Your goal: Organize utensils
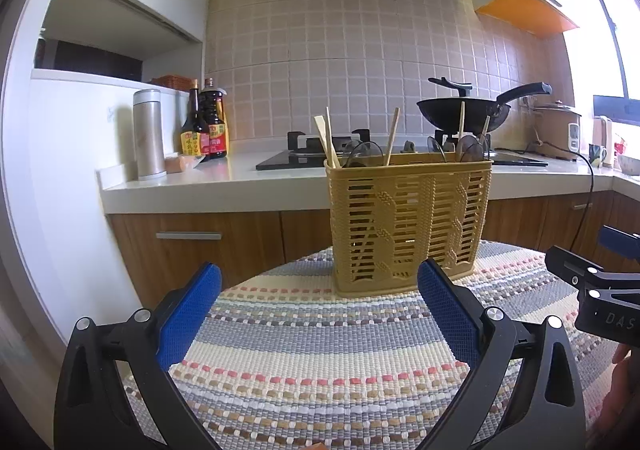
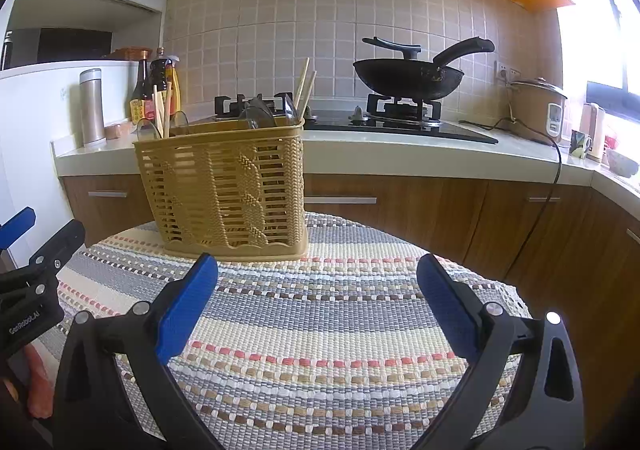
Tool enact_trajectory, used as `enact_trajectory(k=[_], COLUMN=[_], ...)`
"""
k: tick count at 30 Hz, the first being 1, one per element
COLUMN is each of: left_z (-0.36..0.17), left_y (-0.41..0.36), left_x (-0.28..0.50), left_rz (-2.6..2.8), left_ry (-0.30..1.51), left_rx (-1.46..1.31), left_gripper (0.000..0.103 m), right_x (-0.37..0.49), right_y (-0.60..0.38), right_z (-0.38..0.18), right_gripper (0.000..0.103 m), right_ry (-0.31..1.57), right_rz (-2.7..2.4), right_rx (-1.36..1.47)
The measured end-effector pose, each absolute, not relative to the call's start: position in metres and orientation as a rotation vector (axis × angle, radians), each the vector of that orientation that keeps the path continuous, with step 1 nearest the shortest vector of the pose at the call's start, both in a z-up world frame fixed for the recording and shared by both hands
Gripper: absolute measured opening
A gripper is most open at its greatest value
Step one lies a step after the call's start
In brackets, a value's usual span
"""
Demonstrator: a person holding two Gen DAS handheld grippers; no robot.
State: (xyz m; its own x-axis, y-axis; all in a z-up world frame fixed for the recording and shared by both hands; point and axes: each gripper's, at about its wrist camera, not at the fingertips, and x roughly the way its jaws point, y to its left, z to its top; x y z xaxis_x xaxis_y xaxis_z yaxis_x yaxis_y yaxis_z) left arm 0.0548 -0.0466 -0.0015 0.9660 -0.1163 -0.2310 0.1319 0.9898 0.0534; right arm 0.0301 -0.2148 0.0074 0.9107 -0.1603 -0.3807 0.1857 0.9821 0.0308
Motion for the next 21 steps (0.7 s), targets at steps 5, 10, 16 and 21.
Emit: enact_trajectory(k=[5,10,16,21], left_z=[-0.0021,-0.0022,-0.0025,-0.0029], left_y=[-0.0466,-0.0467,-0.0473,-0.0472], left_x=[0.0551,0.0556,0.0558,0.0561], left_rz=[-0.127,-0.128,-0.137,-0.142], left_ry=[0.232,0.233,0.237,0.24], left_rx=[0.07,0.069,0.068,0.066], left_gripper=[0.095,0.095,0.095,0.095], right_x=[0.0304,0.0304,0.0303,0.0305], right_y=[-0.2145,-0.2132,-0.2131,-0.2128], right_z=[0.0075,0.0075,0.0073,0.0072], right_gripper=[0.095,0.095,0.095,0.095], right_ry=[0.385,0.382,0.382,0.384], right_rz=[-0.183,-0.183,-0.179,-0.181], right_rx=[0.066,0.061,0.059,0.058])
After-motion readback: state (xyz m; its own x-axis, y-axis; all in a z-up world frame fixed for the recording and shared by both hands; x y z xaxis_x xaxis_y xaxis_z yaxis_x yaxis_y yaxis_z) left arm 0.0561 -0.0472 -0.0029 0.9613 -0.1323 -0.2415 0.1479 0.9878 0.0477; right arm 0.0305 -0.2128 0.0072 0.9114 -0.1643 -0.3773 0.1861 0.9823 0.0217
